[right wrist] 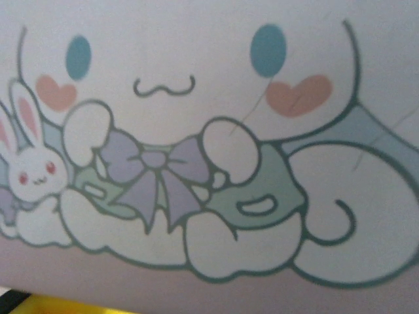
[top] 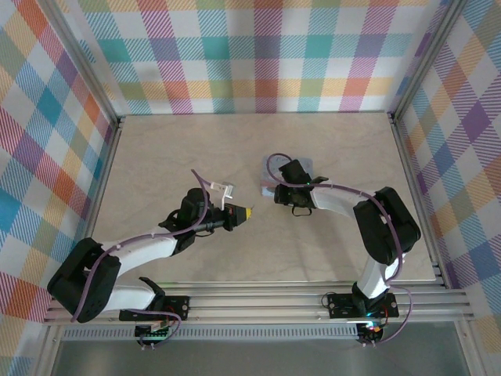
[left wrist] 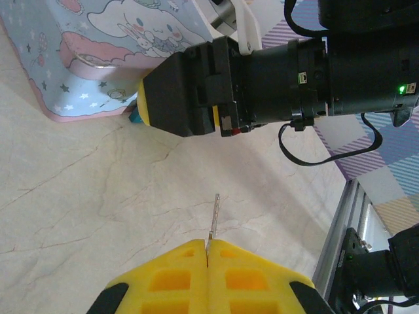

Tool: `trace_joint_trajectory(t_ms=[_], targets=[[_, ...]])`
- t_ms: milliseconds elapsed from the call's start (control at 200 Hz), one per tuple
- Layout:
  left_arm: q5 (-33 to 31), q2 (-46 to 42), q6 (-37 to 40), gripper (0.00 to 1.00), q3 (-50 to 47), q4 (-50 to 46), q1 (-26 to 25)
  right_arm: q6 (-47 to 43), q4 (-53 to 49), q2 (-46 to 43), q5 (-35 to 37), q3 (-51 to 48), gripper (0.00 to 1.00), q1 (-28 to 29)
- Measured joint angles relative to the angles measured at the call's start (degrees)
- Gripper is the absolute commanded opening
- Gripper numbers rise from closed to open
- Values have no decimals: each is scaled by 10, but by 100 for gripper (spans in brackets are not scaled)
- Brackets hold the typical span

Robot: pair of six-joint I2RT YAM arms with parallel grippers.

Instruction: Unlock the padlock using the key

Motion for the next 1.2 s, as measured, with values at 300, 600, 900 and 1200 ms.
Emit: trace_joint_trajectory(t_ms=[300, 600, 900, 1200], targets=[[13, 11, 3, 0, 2, 9, 0, 24, 26, 21, 64, 1, 49, 16], [18, 12, 3, 0, 2, 16, 0, 33, 25, 61, 96, 21, 36, 24], [17, 8, 21, 0, -1, 11, 0, 20, 16, 64, 99, 39, 7, 24], [15, 37, 38, 0, -3, 36, -12, 1, -63, 20, 24, 44, 0, 24]])
